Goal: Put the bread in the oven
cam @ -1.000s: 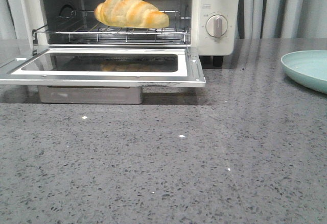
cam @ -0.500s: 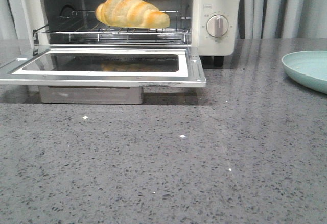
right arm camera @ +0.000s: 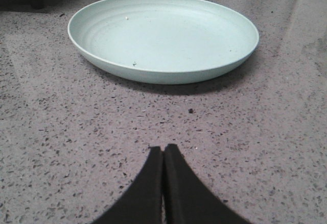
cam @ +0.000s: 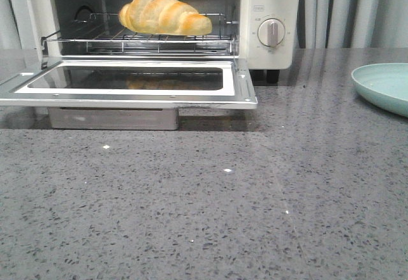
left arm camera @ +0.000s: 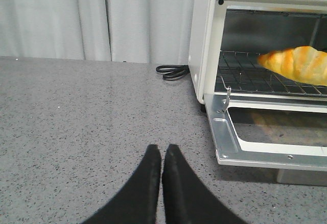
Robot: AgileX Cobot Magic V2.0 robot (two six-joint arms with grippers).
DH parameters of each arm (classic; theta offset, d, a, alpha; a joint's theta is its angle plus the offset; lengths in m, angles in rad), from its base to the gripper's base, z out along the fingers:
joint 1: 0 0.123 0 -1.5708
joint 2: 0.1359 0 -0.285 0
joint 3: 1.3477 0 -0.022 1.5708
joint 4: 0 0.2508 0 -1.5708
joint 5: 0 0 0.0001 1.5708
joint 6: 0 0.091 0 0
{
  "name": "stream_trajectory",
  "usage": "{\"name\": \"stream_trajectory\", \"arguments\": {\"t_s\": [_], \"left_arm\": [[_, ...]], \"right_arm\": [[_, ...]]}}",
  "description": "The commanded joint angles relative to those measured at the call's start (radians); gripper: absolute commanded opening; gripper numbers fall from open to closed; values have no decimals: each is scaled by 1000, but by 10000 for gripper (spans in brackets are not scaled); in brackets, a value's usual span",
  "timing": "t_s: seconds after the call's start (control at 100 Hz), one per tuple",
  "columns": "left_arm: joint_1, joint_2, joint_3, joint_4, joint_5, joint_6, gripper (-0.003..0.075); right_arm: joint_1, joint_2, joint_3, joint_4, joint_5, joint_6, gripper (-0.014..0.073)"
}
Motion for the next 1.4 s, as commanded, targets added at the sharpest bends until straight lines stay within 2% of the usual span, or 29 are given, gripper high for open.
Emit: {"name": "stream_trajectory", "arguments": {"t_s": [0.0,0.86,0.99,1.14,1.39], "left_arm": [[3,-26,-27,-8,-80,-5,-21],[3,-26,-21,3,-84,-5,-21],[3,-26,36,-7,-105,17,-21],[3,-26,129,-127,-158,180,-21],[3,-26,254,-161,-250,180,-21]], "right_arm": [[-8,-21,27,6,-15,0,-69],[-8,-21,27,6,-15,0,-69],[-8,-21,27,6,-15,0,-69],[-8,-21,27,6,-15,0,-69],[-8,-21,27,6,-15,0,-69]]}}
